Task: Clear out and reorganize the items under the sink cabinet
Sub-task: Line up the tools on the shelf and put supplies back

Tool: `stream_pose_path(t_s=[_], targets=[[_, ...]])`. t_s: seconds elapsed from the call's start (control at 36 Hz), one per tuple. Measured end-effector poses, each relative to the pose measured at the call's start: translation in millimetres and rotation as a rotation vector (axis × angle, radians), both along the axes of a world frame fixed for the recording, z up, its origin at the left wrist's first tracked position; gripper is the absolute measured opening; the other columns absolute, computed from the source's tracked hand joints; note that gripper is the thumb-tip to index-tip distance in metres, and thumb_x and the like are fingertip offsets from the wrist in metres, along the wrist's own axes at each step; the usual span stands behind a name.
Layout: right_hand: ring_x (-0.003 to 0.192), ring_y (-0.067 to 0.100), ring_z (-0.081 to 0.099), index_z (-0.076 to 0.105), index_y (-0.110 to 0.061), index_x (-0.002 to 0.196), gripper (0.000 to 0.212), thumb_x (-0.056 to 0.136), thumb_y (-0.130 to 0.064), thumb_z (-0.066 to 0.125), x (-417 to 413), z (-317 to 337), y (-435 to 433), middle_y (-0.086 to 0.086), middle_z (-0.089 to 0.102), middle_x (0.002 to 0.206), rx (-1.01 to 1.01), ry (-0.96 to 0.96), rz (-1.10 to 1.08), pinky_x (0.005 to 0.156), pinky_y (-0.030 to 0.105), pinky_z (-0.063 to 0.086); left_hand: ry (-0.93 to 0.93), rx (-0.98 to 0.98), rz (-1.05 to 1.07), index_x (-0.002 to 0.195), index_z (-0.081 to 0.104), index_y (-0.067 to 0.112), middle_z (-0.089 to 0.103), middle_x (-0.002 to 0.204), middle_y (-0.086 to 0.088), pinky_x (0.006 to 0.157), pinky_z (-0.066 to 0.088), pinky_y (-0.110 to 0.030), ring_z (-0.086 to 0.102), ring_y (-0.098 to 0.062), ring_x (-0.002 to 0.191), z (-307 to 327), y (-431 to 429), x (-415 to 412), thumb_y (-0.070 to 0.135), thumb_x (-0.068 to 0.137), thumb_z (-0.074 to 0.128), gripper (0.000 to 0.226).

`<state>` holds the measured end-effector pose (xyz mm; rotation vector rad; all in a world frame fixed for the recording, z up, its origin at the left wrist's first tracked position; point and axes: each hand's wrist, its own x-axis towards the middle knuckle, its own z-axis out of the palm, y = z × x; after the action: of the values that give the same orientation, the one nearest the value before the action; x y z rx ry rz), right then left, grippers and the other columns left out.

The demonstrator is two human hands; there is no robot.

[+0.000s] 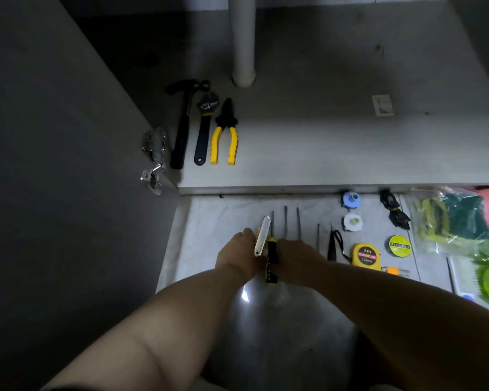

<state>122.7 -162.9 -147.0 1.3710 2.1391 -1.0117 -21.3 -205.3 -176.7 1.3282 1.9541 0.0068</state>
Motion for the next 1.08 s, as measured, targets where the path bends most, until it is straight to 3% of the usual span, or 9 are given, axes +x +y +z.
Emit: stream_pose_path(t_s=[0.08,0.19,0.28,0.44,0.67,0.78,0.89,1.0,1.08], targets=[[0.102,0.029,0.067,0.06,-0.013,0.114,0.033,0.089,-0.035,0.063,-11,-6,-6,0.008,0.066,0.11,0.015,-0.052,-0.092,0.082,0.037,0.055,-0.043,-0.021,0.049,0.111,0.054,0.013,0.063,0.109,-0.008,0.084,0.057,-0.042,0.065,-0.028,0.098,0,1,-10,0.028,0.082,0.073,0.037],[0.099,0.027,0.068,0.063,-0.016,0.107,0.022,0.09,-0.031,0.064,-24,-15,-17,0.005,0.069,0.106,0.078,-0.077,-0.23,0.069,0.03,0.043,-0.152,-0.03,0.112,0.101,0.055,0.015,0.068,0.092,-0.006,0.071,0.061,-0.04,0.07,-0.024,0.08,2,-2,-30,0.03,0.076,0.08,0.039],[0.099,0.027,0.07,0.068,-0.013,0.107,0.021,0.091,-0.026,0.062,-27,-16,-21,0.007,0.071,0.105,0.073,-0.059,-0.243,0.071,0.029,0.05,-0.19,-0.021,0.08,0.1,0.054,0.018,0.068,0.088,-0.001,0.07,0.06,-0.037,0.069,-0.017,0.077,4,-6,-45,0.029,0.077,0.081,0.038],[0.089,0.027,0.073,0.069,-0.006,0.096,0.032,0.089,-0.037,0.064,-23,1,-11,0.012,0.074,0.093,-0.159,0.003,-0.237,0.077,0.032,0.059,-0.115,0.09,-0.135,0.095,0.045,0.028,0.056,0.089,0.007,0.066,0.05,-0.036,0.058,-0.015,0.076,23,-2,-66,0.035,0.078,0.076,0.036],[0.059,0.024,0.073,0.06,-0.002,0.091,0.018,0.095,-0.017,0.069,10,74,28,0.014,0.072,0.068,-0.632,0.237,-0.398,0.051,0.03,0.058,-0.035,0.301,-0.316,0.11,0.036,0.036,0.049,0.096,0.011,0.063,0.041,-0.033,0.057,-0.02,0.077,77,14,-56,0.04,0.085,0.051,0.03],[0.071,0.029,0.076,0.058,-0.002,0.097,0.022,0.093,-0.02,0.07,23,105,47,0.016,0.075,0.079,-0.555,0.378,-0.43,0.058,0.031,0.06,-0.026,0.541,-0.226,0.13,0.037,0.03,0.052,0.11,0.007,0.069,0.043,-0.032,0.059,-0.019,0.092,94,37,-43,0.035,0.094,0.052,0.04],[0.088,0.04,0.074,0.06,-0.002,0.1,0.025,0.095,-0.026,0.067,23,118,66,0.024,0.074,0.094,-0.459,0.563,-0.526,0.077,0.047,0.061,-0.027,0.703,0.047,0.138,0.045,0.02,0.053,0.128,0.0,0.09,0.051,-0.037,0.056,-0.021,0.113,103,72,-32,0.03,0.096,0.057,0.045],[0.071,0.027,0.074,0.058,0.002,0.095,0.022,0.095,-0.018,0.065,6,115,86,0.025,0.071,0.091,-0.26,0.608,-0.688,0.057,0.033,0.06,0.028,0.685,0.164,0.128,0.058,0.018,0.058,0.123,-0.006,0.089,0.054,-0.042,0.059,-0.029,0.111,109,104,-27,0.028,0.094,0.061,0.035],[0.069,0.033,0.073,0.057,-0.006,0.086,0.016,0.095,-0.017,0.063,-7,110,100,0.022,0.072,0.084,-0.147,0.607,-0.734,0.062,0.042,0.063,0.11,0.666,0.21,0.113,0.062,0.017,0.061,0.115,-0.007,0.08,0.052,-0.04,0.061,-0.03,0.107,111,119,-25,0.029,0.093,0.063,0.023]])
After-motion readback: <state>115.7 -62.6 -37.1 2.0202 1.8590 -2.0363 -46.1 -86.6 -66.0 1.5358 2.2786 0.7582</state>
